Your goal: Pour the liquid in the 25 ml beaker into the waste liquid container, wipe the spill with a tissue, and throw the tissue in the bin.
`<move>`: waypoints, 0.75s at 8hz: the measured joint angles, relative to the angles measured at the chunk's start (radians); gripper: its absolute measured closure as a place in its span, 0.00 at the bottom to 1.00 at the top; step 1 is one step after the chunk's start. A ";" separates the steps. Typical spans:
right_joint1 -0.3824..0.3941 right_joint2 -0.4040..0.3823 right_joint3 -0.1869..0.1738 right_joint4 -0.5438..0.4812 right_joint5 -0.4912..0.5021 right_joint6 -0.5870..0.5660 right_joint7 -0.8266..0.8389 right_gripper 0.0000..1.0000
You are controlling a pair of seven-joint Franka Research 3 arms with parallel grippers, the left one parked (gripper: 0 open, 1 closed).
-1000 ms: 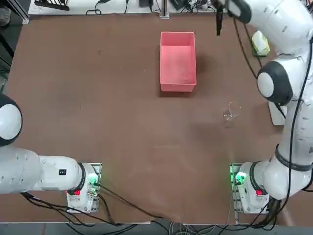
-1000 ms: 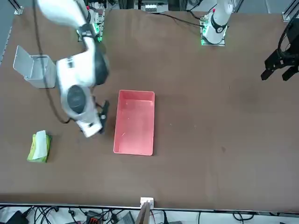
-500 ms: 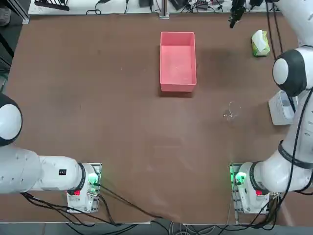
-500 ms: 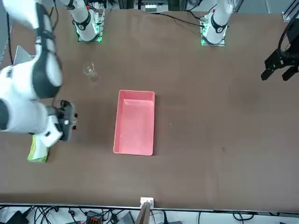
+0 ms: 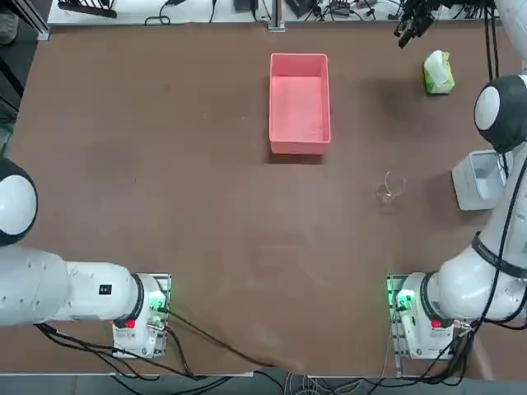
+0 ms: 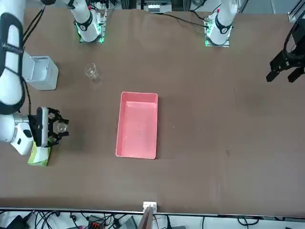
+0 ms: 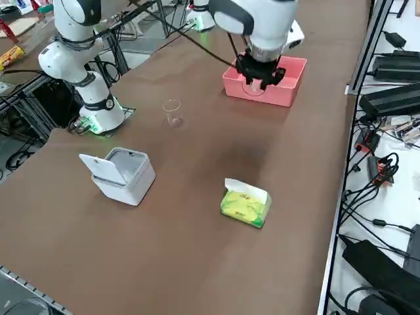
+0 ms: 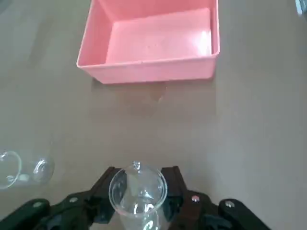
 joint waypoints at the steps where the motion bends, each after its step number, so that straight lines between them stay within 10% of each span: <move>1: -0.017 0.027 0.000 -0.002 0.079 0.000 -0.065 0.53; 6: -0.077 0.129 0.001 -0.099 0.390 -0.018 -0.335 0.53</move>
